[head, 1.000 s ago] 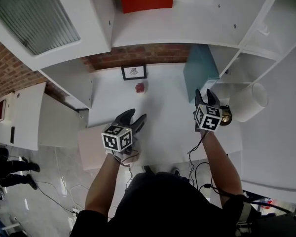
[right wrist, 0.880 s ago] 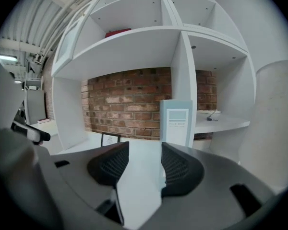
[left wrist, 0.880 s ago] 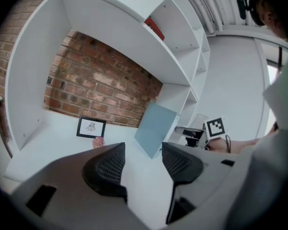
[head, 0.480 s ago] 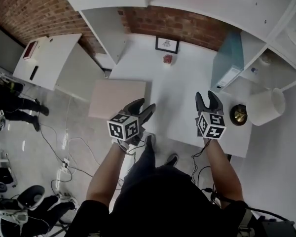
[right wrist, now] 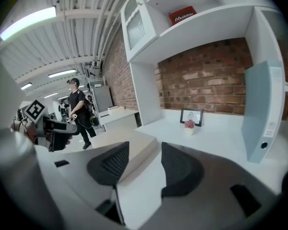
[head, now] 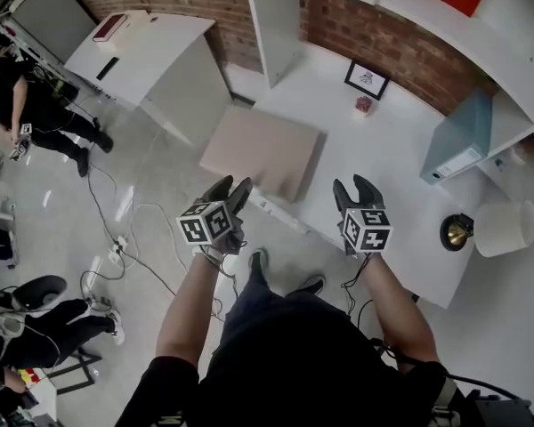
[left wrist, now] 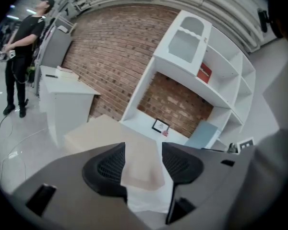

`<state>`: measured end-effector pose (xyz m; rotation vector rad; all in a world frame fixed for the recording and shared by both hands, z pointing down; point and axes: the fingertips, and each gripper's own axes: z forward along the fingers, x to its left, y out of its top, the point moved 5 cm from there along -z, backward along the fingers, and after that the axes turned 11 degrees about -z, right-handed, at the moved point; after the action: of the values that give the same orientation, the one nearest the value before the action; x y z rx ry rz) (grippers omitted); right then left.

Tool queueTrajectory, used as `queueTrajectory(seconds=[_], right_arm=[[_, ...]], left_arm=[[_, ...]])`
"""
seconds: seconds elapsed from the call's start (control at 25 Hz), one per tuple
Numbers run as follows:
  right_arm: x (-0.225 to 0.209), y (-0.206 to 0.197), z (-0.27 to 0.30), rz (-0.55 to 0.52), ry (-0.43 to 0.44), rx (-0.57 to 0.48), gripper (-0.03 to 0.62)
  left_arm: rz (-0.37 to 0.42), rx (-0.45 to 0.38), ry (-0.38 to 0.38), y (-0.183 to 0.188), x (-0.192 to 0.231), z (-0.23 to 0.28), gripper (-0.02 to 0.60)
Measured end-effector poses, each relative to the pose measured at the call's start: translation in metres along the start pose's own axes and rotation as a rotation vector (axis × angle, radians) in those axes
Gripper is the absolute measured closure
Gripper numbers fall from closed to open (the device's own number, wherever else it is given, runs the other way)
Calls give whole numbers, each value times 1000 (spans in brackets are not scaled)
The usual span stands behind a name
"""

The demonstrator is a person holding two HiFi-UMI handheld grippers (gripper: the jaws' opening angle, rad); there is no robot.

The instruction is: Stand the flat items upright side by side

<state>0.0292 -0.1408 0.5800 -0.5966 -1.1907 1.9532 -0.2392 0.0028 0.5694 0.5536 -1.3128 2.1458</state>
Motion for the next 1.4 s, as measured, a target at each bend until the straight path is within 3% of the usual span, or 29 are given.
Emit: queueTrajectory(seconds=[0.12,0.2,0.28,0.48,0.68,0.76,0.96,1.08,1.24,1.32,1.4], right_arm=[[21,3,16,-1,26,29,387],[33,4,26,-2,34,47,387],[45,4,38,10,44,69,387],[79,-2,67,119,59,134,387],[84,-32,92,224,40,236,374],[83,-42,103,268,35,266,321],[92,-52,122,375,40,304,318],[100,-66,124,413,57,324,338],[102,-69,126,543,111,282,387],[103,-67,127,567,134,271,428],[101,-67,125,576,148,267,430]], left_arm=[[-101,-53,91,10,57,-11,342],[-157,-64,111,14,90,-12,324],[-252,-67,80,20,118,-7,310],[-581,-74,-31,26,189,17,285],[-818,-88,-102,18,224,50,260],[-836,-65,-115,14,231,61,253],[-850,-38,-210,17,235,68,255],[-821,-9,-214,16,234,70,256],[-819,-16,-196,19,234,71,296],[-812,-25,-183,22,230,70,298],[-792,-31,-168,27,223,67,299]])
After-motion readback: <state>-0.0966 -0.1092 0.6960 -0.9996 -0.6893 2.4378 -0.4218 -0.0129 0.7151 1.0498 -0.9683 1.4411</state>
